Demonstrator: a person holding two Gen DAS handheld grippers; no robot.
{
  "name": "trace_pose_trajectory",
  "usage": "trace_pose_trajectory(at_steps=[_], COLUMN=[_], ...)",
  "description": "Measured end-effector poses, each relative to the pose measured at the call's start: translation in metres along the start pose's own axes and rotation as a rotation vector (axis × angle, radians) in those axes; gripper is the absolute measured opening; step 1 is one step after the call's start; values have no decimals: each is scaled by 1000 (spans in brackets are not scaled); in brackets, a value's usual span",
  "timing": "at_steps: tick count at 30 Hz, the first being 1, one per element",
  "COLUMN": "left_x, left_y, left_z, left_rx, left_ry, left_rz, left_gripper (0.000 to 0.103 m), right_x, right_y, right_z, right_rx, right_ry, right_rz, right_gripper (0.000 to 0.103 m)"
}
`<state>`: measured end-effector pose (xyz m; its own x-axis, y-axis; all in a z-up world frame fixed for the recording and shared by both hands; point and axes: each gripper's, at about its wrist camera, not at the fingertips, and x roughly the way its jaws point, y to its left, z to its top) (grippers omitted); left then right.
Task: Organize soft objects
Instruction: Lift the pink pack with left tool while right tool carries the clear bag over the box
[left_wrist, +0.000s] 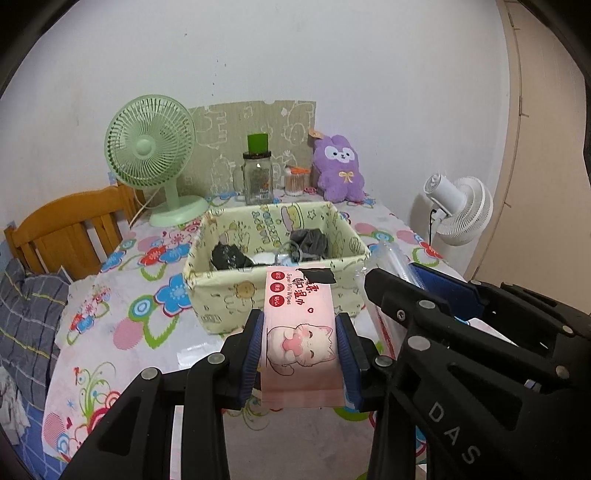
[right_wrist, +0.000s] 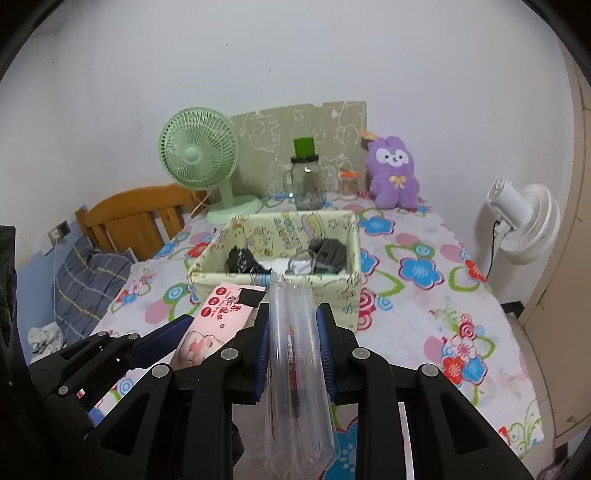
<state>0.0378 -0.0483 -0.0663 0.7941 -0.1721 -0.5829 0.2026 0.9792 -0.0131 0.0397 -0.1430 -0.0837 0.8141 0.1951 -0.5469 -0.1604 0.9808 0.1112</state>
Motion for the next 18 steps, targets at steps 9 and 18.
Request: trace_pose_trajectory(at_steps=[9,18], left_x=[-7,-9], left_y=[0,3], left_z=[17,34], left_rx=[21,29], left_ry=[-20,-45], left_rz=[2,6], left_gripper=[39,39], right_x=[-6,-8], right_y=[1,2], right_z=[15,33], right_rx=[11,12], right_ry=[-16,-34], right_rz=[-19,-41], right_gripper=[28,28])
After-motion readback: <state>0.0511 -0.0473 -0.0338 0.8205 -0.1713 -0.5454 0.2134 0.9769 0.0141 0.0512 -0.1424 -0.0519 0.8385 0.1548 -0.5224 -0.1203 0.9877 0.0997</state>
